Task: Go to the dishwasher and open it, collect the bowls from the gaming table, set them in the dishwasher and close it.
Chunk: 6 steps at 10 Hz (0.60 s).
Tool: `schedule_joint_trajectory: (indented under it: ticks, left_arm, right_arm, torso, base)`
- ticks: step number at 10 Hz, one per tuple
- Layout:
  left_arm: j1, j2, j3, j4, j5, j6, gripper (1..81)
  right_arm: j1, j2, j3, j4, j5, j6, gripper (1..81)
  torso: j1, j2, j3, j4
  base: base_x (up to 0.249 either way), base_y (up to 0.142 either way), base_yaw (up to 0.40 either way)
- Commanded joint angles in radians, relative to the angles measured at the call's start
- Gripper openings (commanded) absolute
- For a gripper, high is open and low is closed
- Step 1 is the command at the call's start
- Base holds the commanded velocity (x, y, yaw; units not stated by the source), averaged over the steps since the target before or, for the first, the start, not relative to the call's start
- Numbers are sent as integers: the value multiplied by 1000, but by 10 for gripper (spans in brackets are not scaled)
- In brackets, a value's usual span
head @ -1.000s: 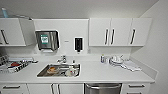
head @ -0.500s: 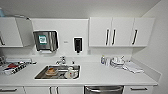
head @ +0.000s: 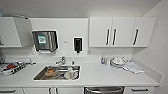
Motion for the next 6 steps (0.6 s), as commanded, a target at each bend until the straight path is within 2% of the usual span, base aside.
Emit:
schedule_joint_trajectory:
  ticks: [1,3,5,6]
  left_arm:
    - [-54,-55,75,-4,42,2,811]
    - [-54,-180,271,-2,31,3,811]
    - [-54,-265,357,-7,-21,2,811]
    - [-54,-295,390,-5,-24,2,811]
  right_arm:
    - [59,-62,112,8,-85,0,811]
    - [60,-180,307,17,-92,3,811]
    - [62,-265,422,63,-92,3,811]
    - [69,-313,491,86,-92,4,811]
  torso:
    - [0,0,0,0]
    - [0,0,0,0]
    - [0,0,0,0]
    - [0,0,0,0]
  base:
    - [0,0,0]
    - [0,0,0]
    - [0,0,0]
    - [0,0,0]
